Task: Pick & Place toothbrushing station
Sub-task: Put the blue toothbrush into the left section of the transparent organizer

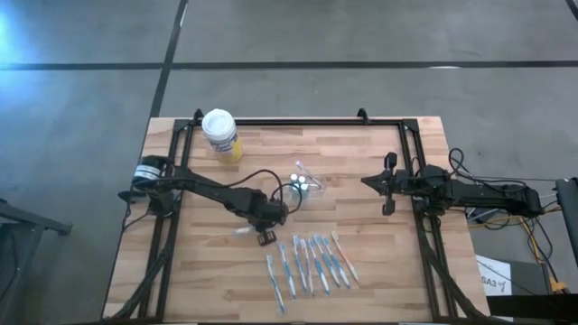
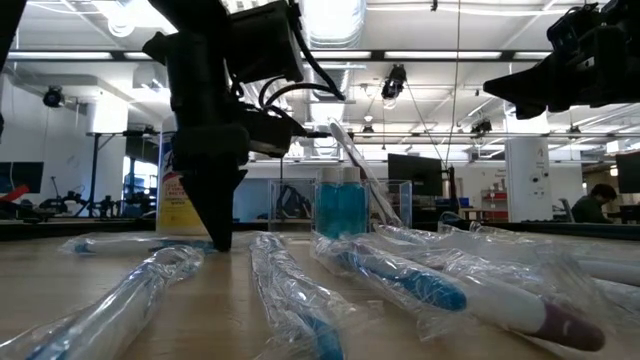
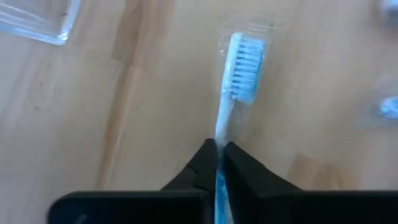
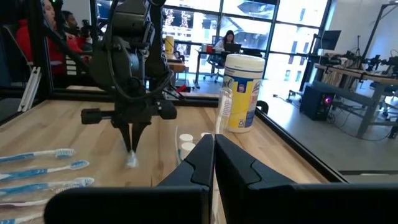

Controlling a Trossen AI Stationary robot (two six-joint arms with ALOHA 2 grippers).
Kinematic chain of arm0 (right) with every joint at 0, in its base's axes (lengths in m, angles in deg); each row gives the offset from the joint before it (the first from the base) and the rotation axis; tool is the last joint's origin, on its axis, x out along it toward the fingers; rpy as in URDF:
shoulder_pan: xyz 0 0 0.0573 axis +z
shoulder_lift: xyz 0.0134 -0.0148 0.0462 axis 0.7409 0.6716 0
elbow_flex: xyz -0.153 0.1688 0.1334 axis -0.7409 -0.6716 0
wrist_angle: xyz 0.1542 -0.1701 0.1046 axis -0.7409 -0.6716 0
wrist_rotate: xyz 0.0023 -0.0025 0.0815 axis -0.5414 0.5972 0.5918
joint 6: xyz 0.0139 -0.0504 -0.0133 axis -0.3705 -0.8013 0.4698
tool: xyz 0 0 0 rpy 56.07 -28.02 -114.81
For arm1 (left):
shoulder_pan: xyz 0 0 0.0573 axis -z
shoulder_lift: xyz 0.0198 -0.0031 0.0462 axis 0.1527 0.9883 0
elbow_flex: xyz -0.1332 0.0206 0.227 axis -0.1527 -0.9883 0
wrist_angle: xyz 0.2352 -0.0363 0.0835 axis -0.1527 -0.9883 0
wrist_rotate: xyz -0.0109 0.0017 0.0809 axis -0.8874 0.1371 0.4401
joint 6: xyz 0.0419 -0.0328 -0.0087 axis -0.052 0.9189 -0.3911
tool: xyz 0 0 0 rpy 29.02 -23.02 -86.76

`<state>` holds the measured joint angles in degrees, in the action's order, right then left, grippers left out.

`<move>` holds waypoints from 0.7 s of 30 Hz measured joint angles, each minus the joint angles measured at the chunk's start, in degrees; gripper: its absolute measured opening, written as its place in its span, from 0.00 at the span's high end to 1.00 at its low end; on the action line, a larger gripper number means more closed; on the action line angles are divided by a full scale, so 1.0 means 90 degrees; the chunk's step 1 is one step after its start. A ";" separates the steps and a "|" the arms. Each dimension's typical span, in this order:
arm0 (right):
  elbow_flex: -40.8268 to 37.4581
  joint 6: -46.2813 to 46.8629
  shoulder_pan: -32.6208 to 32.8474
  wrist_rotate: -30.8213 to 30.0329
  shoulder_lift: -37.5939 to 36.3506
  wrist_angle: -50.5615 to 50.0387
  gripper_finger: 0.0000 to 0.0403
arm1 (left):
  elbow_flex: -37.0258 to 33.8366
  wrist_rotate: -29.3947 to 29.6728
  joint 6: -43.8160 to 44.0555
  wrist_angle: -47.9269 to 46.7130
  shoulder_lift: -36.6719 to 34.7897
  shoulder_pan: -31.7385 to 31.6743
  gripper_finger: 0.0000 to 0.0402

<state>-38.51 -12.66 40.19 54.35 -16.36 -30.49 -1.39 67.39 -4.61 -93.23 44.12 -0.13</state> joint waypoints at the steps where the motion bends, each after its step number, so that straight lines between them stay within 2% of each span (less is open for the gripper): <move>1: 0.0000 -0.0002 -0.0001 0.0000 -0.0002 0.0000 0.98 | 0.0006 -0.0037 -0.0013 0.0017 -0.0022 0.0007 0.97; 6: 0.0000 -0.0005 -0.0002 -0.0002 -0.0002 0.0000 0.98 | -0.0006 -0.0074 -0.0142 0.0005 -0.0293 0.0060 0.93; 10: 0.0000 -0.0024 -0.0002 -0.0007 -0.0002 0.0003 0.98 | -0.0008 0.0123 -0.0549 0.0192 -0.0823 0.0201 0.96; 15: 0.0000 -0.0024 -0.0002 -0.0012 -0.0005 0.0017 0.98 | -0.0200 0.0652 -0.1145 0.0885 -0.1967 0.0311 0.99; 21: 0.0000 -0.0017 -0.0002 -0.0011 -0.0007 0.0028 0.98 | -0.0971 0.0703 -0.1916 0.2433 -0.3682 0.0158 1.00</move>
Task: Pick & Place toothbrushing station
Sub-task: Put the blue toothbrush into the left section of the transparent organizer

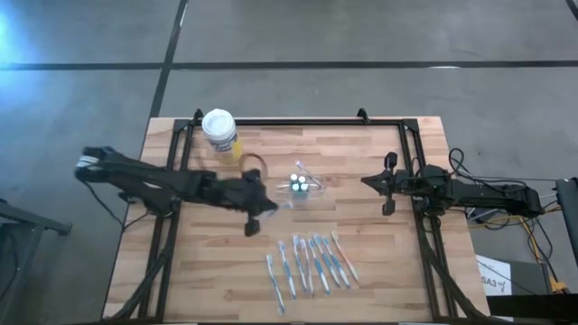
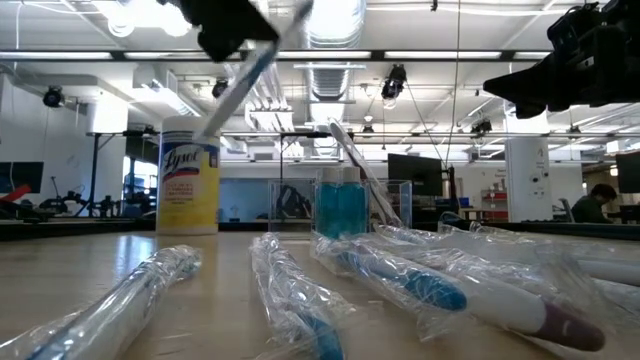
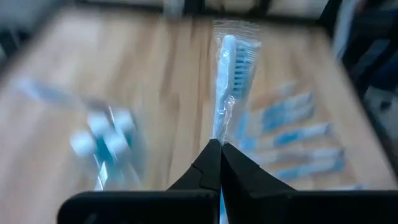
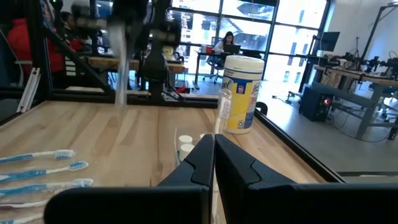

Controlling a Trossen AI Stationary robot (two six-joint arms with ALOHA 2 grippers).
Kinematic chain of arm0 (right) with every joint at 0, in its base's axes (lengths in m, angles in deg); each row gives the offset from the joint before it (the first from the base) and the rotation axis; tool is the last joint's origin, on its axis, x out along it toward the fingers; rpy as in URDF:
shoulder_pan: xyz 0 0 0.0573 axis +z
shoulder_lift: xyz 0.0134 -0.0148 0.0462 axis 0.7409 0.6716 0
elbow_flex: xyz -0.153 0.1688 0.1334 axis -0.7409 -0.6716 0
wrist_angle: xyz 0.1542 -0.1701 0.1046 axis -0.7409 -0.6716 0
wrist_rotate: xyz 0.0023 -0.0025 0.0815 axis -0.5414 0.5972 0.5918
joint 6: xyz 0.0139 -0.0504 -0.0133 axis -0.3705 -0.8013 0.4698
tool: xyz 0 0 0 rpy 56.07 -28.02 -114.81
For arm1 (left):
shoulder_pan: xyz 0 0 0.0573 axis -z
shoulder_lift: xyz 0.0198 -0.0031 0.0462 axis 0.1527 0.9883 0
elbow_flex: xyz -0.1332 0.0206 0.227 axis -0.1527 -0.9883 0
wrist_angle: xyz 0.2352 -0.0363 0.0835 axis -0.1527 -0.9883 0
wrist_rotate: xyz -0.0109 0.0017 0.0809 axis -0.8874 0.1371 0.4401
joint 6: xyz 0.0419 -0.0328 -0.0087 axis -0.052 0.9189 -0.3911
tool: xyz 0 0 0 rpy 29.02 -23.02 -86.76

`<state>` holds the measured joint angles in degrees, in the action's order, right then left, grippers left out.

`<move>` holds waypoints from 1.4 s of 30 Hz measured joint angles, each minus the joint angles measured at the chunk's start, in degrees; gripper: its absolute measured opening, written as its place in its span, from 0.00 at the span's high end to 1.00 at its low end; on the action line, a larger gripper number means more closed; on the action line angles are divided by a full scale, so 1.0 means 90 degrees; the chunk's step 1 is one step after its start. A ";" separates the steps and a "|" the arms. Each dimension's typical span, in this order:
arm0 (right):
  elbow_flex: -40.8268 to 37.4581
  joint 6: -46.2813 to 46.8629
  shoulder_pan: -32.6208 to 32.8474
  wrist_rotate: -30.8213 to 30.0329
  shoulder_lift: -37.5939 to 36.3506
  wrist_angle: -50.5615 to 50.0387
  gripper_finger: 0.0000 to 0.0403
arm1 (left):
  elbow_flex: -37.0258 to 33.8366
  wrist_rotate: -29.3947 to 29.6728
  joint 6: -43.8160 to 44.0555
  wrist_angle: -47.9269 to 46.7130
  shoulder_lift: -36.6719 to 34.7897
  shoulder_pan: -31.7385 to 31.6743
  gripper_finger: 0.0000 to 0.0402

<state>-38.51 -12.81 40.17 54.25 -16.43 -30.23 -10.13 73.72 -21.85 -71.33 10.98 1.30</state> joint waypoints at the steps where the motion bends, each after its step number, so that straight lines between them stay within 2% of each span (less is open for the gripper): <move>1: 0.0000 0.0000 0.0000 0.0000 0.0000 0.0001 0.98 | -0.0192 0.0001 -0.0266 0.0369 -0.0262 -0.0031 1.00; 5: 0.0000 -0.0002 0.0000 0.0001 0.0000 0.0006 0.98 | -0.1183 0.0002 -0.1472 0.2434 -0.1069 -0.0160 1.00; 10: 0.0000 0.0005 0.0000 0.0001 0.0000 0.0145 0.98 | -0.2515 -0.0004 -0.1677 0.4972 -0.1370 -0.0700 1.00; 15: 0.0000 0.0019 0.0000 0.0006 0.0000 0.0311 0.98 | -0.3706 -0.0102 -0.1665 0.7194 -0.0890 -0.1200 1.00; 19: 0.0000 0.0017 0.0000 0.0006 0.0000 0.0313 0.98 | -0.4178 -0.0097 -0.1649 0.8731 -0.0174 -0.1409 1.00; 25: 0.0000 -0.0005 0.0000 0.0004 0.0007 0.0325 0.98 | -0.3858 -0.0077 -0.1548 0.8953 0.1009 -0.1542 1.00; 30: 0.0000 -0.0002 0.0000 0.0004 0.0005 0.0327 0.98 | -0.3367 0.0383 -0.1653 0.8933 0.1772 -0.1560 1.00; 35: 0.0000 -0.0020 0.0000 0.0004 0.0010 0.0311 0.98 | -0.3434 0.0784 -0.1546 0.8892 0.1952 -0.1597 1.00; 42: 0.0000 -0.0156 0.0000 0.0004 0.0007 0.0290 0.98 | -0.3482 0.0986 -0.1491 0.8878 0.2262 -0.1606 1.00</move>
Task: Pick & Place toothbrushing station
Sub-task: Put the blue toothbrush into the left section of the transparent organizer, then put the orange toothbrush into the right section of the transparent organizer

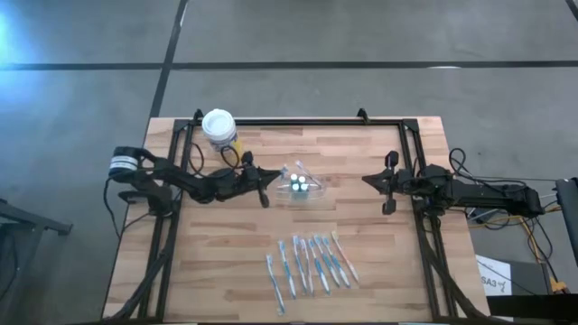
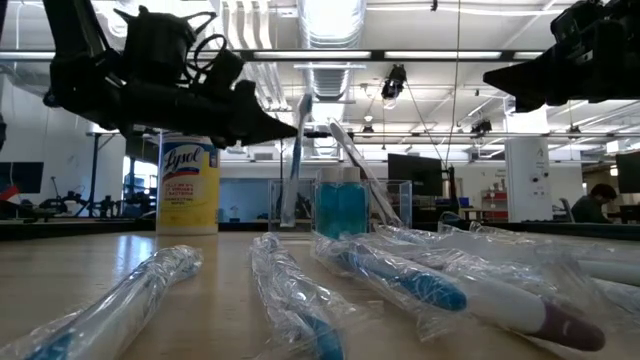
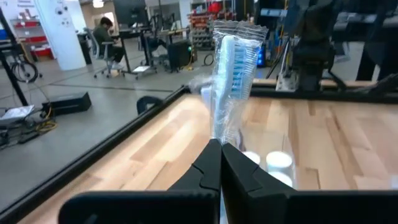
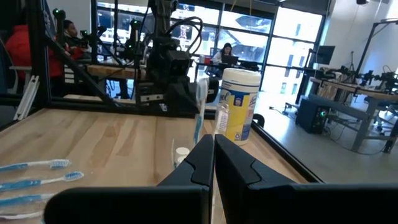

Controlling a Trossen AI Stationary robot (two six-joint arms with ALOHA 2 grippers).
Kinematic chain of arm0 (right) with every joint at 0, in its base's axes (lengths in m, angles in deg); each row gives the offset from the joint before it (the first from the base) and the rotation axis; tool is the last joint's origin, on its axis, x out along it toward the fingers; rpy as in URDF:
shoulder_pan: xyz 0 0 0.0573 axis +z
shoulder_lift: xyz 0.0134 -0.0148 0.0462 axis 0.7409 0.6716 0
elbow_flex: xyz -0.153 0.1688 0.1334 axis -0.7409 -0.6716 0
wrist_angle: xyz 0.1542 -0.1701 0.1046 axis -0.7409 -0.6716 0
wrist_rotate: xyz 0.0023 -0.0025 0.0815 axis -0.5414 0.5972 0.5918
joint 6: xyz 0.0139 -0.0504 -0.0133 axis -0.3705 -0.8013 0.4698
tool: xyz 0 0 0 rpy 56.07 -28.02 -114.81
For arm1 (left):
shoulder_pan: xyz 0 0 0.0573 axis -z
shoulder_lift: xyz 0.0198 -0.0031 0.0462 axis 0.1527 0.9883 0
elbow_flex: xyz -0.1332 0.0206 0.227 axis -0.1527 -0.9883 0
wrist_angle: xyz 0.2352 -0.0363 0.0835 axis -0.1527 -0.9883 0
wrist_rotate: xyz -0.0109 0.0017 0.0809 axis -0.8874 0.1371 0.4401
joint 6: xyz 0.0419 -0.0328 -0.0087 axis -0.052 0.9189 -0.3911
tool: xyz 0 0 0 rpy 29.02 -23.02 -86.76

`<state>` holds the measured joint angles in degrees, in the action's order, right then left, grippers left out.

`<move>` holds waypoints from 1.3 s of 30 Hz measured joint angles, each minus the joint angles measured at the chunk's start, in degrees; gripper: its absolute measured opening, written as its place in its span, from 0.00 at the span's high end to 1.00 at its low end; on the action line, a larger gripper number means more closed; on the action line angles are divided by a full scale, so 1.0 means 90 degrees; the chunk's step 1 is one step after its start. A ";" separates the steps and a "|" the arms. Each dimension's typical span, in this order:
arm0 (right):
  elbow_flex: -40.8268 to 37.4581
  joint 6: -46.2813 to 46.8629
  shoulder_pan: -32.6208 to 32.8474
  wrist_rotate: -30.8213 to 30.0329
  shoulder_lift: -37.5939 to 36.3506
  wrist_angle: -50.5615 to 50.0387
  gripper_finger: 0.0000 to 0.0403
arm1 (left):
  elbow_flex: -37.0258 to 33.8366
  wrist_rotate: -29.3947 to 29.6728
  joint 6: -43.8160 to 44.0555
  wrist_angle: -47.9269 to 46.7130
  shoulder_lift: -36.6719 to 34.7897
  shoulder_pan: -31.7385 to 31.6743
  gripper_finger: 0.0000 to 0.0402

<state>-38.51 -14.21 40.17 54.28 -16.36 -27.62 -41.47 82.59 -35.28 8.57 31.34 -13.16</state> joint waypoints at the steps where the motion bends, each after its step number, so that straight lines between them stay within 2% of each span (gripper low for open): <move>1: 0.0000 0.0001 0.0000 0.0000 0.0000 0.0000 0.98 | 0.0000 0.0019 0.0005 0.0000 0.0057 -0.0003 1.00; 8: 0.0000 0.0039 0.0000 0.0000 0.0000 0.0033 0.98 | 0.0000 0.0085 0.0302 -0.0104 0.0195 -0.0005 0.98; 13: 0.0000 0.0103 0.0000 0.0000 0.0000 0.0046 0.98 | 0.0002 0.0090 0.0643 -0.0381 0.0142 -0.0010 0.91; 18: 0.0000 0.0103 0.0000 0.0000 0.0001 0.0047 0.98 | 0.0002 -0.0012 0.0707 -0.0387 0.0131 -0.0013 0.77; 24: 0.0000 0.0103 0.0000 0.0000 0.0002 0.0046 0.98 | 0.0002 -0.0352 0.0605 -0.0478 -0.0137 -0.0013 0.54; 27: 0.0000 0.0105 0.0000 0.0000 0.0002 0.0044 0.98 | 0.0002 -0.0406 0.0567 -0.0943 -0.0584 -0.0013 0.43; 32: 0.0000 0.0105 0.0000 0.0001 0.0004 0.0037 0.98 | 0.0005 -0.0635 0.0517 -0.2695 -0.1886 0.0014 0.32; 36: 0.0000 0.0106 0.0000 0.0001 0.0005 0.0029 0.98 | 0.0005 -0.0642 0.0569 -0.4367 -0.3053 0.0231 0.33; 39: 0.0000 0.0107 0.0000 0.0000 0.0005 0.0029 0.98 | 0.0005 -0.0639 0.0663 -0.5333 -0.3840 0.0513 0.41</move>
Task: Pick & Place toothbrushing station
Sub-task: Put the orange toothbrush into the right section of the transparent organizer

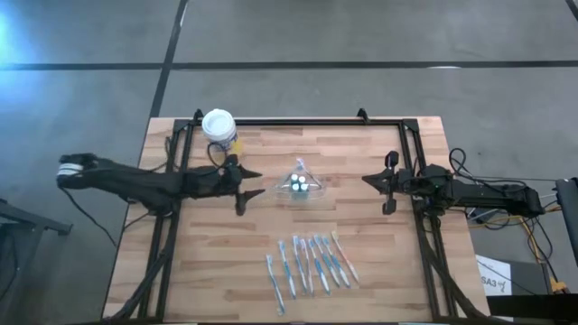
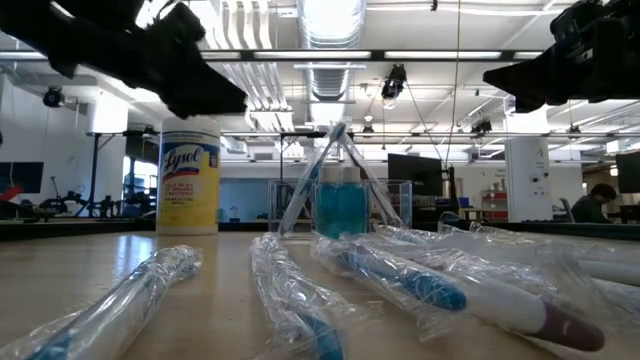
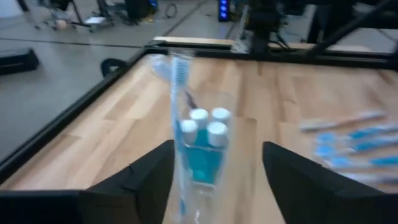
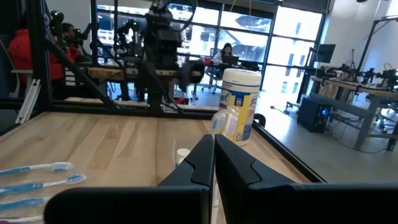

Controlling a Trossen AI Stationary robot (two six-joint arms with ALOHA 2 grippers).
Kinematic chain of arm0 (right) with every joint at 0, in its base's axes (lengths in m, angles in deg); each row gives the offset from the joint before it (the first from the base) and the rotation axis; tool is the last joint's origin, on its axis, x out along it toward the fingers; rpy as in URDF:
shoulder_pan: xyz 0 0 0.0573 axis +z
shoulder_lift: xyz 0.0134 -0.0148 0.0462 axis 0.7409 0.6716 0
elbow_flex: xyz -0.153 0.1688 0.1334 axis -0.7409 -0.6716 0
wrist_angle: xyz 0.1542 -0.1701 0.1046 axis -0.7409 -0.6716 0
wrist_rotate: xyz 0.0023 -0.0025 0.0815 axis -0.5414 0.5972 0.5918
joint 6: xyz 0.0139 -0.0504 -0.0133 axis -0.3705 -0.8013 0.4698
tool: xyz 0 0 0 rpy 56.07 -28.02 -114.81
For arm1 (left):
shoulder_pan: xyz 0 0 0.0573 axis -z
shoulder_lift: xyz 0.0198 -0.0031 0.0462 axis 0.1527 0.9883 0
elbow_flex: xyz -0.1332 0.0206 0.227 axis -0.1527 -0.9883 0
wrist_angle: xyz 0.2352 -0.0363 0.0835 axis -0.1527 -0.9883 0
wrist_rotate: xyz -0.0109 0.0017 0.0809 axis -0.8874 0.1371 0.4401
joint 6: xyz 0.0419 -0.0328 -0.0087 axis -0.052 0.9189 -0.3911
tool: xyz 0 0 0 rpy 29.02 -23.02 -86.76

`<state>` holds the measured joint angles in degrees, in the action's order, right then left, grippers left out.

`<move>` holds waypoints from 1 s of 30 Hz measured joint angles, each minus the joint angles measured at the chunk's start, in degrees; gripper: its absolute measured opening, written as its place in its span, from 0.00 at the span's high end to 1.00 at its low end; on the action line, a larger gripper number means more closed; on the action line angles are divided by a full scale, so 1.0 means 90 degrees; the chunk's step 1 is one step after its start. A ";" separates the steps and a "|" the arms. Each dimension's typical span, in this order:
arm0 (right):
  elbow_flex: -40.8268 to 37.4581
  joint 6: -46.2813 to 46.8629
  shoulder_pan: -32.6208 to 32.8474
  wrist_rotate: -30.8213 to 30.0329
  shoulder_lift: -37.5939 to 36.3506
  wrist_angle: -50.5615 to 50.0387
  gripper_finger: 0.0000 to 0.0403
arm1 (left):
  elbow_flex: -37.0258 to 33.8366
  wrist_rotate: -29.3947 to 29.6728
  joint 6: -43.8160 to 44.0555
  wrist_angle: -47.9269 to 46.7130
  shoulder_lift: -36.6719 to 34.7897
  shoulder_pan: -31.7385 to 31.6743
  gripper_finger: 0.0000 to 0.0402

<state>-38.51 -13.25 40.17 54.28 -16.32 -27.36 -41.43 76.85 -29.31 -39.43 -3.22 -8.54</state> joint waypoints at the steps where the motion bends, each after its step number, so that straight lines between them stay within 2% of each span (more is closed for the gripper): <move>1: 0.0000 -0.0002 0.0000 0.0000 0.0000 0.0000 0.98 | 0.0000 0.0030 0.0006 -0.0247 -0.0242 0.0124 0.45; 5: 0.0000 0.0025 0.0000 0.0000 0.0000 0.0000 0.98 | 0.0000 0.0272 0.0154 -0.1070 -0.1053 0.0635 0.69; 8: 0.0000 0.0025 0.0000 0.0000 0.0000 0.0002 0.98 | -0.0006 0.0489 0.0310 -0.1573 -0.1438 0.1002 0.91; 9: 0.0000 0.0033 0.0000 0.0001 0.0000 0.0002 0.98 | -0.0026 0.0567 0.0362 -0.1690 -0.1520 0.1113 0.95; 14: 0.0000 0.0169 0.0000 0.0001 0.0000 0.0035 0.98 | -0.0263 0.1126 0.0702 -0.1941 -0.1671 0.1607 0.98; 18: 0.0000 0.0194 0.0000 0.0000 0.0005 0.0109 0.98 | -0.0715 0.1166 0.0719 -0.1760 -0.1723 0.1812 0.99; 25: 0.0000 0.0268 0.0000 0.0002 0.0005 0.0124 0.98 | -0.1875 0.1173 0.0583 -0.0245 -0.2124 0.1827 0.99; 30: 0.0000 0.0287 0.0000 0.0002 0.0005 0.0126 0.98 | -0.2545 0.0816 0.0138 0.0514 -0.2654 0.1825 0.99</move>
<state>-38.51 -10.66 40.17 54.30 -16.27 -26.22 -64.33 84.19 -28.07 -34.81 -27.11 7.88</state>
